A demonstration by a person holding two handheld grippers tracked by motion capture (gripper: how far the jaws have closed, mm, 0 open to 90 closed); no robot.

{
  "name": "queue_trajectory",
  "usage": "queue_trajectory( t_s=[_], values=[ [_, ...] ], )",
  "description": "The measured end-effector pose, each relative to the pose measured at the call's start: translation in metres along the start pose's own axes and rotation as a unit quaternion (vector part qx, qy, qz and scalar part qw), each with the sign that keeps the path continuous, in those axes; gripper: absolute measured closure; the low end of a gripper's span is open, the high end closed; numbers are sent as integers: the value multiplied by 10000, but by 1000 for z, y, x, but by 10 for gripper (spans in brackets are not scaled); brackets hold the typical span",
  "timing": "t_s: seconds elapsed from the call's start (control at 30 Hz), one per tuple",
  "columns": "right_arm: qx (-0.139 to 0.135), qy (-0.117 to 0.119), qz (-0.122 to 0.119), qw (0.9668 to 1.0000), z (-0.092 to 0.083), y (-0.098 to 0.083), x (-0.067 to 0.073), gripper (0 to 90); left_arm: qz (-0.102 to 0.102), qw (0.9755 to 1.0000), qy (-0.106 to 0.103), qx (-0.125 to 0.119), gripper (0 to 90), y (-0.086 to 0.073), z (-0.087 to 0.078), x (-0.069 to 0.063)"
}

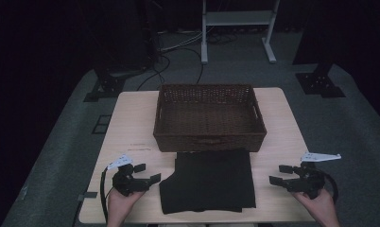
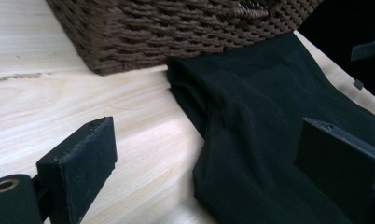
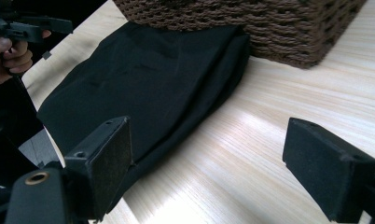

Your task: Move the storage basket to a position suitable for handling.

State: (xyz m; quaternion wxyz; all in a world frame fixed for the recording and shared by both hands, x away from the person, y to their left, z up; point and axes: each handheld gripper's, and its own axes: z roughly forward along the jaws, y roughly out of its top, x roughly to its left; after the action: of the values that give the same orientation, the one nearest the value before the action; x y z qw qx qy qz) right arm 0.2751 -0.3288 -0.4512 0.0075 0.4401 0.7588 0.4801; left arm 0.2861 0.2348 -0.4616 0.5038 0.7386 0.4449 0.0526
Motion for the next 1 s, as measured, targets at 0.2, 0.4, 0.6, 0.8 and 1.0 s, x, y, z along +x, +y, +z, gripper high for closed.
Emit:
queue_trajectory(
  t_s=[0.2,0.4,0.6,0.8,1.0],
  values=[
    [204,39,25,9998,12,8,8,148,7,9995,-147,284,50,4,13,-10],
    [386,61,23,9992,24,16,15,148,23,9982,-263,540,49,8,24,-19],
    [532,67,122,9985,36,21,20,148,-88,9969,-301,724,51,13,35,-21],
    [645,91,150,9978,45,26,23,148,-132,9953,-359,888,51,17,46,-23],
    [766,98,184,9968,53,27,23,148,-270,9935,-417,1020,51,20,54,-23]
  ],
)
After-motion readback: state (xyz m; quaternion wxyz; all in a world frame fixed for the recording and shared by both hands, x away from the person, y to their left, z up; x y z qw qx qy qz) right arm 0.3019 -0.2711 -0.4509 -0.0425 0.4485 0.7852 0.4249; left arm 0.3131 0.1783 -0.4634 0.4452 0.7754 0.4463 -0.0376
